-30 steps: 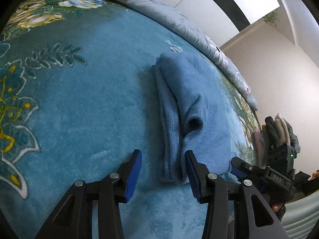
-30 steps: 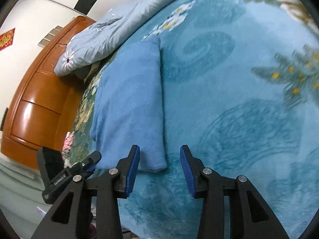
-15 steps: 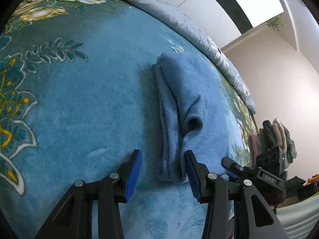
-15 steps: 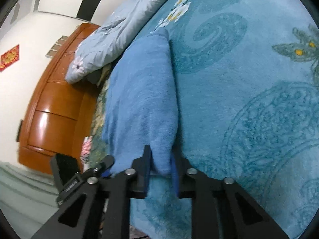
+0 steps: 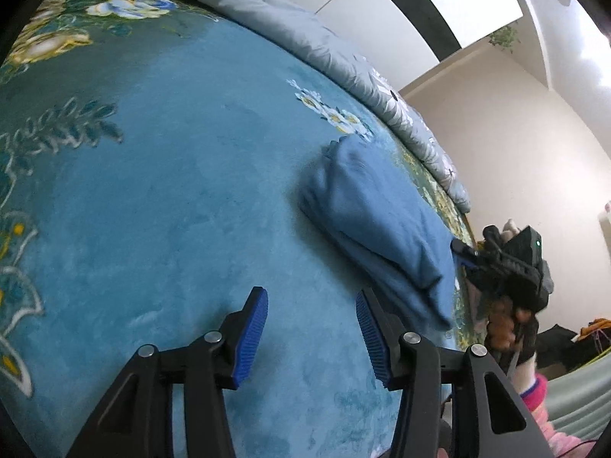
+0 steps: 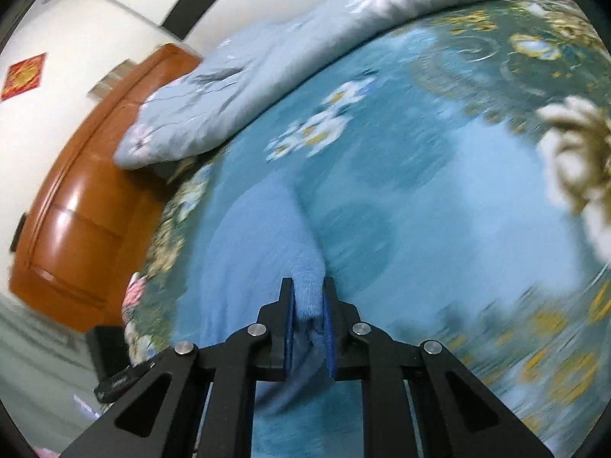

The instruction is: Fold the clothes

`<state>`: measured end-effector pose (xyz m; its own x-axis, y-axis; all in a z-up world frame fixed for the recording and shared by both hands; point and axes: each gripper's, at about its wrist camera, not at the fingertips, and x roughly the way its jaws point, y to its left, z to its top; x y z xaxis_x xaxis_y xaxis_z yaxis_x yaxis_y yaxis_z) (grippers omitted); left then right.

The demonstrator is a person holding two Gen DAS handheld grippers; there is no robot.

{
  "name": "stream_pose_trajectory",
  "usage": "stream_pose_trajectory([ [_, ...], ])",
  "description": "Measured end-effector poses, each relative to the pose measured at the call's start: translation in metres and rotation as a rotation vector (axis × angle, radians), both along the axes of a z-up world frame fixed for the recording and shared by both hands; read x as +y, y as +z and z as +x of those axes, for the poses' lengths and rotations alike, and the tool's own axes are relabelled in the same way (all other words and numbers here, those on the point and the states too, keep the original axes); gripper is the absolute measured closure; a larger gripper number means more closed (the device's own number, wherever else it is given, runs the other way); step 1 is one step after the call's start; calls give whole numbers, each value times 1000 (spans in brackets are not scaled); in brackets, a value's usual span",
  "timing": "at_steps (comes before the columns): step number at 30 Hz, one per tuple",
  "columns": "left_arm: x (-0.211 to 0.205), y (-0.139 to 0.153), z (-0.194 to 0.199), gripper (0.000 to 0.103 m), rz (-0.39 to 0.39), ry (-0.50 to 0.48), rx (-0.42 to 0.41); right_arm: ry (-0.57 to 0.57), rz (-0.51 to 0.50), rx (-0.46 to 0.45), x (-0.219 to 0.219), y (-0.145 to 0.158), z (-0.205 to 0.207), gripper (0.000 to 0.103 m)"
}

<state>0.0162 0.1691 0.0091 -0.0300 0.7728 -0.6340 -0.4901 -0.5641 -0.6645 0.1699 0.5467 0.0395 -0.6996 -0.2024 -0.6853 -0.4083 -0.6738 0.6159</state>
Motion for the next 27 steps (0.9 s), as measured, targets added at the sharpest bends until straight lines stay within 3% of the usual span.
stream_pose_trajectory([
  [6,42,9,-27,48,8,-26,23,-53,-50,-47,31,-28,8,86],
  [10,78,5,-49,46,-22,-48,21,-91,-41,-24,33,-25,28,80],
  [13,98,-4,-61,46,-53,-58,12,-139,-34,21,27,-21,51,66],
  [17,119,-11,-72,45,-81,-71,19,-165,-116,53,11,-35,70,59],
  [23,136,-27,-76,42,-125,-125,-11,-153,-232,48,-17,-61,57,57],
  [27,129,-30,-76,41,-95,-137,-50,-165,-240,63,-33,-66,50,57],
])
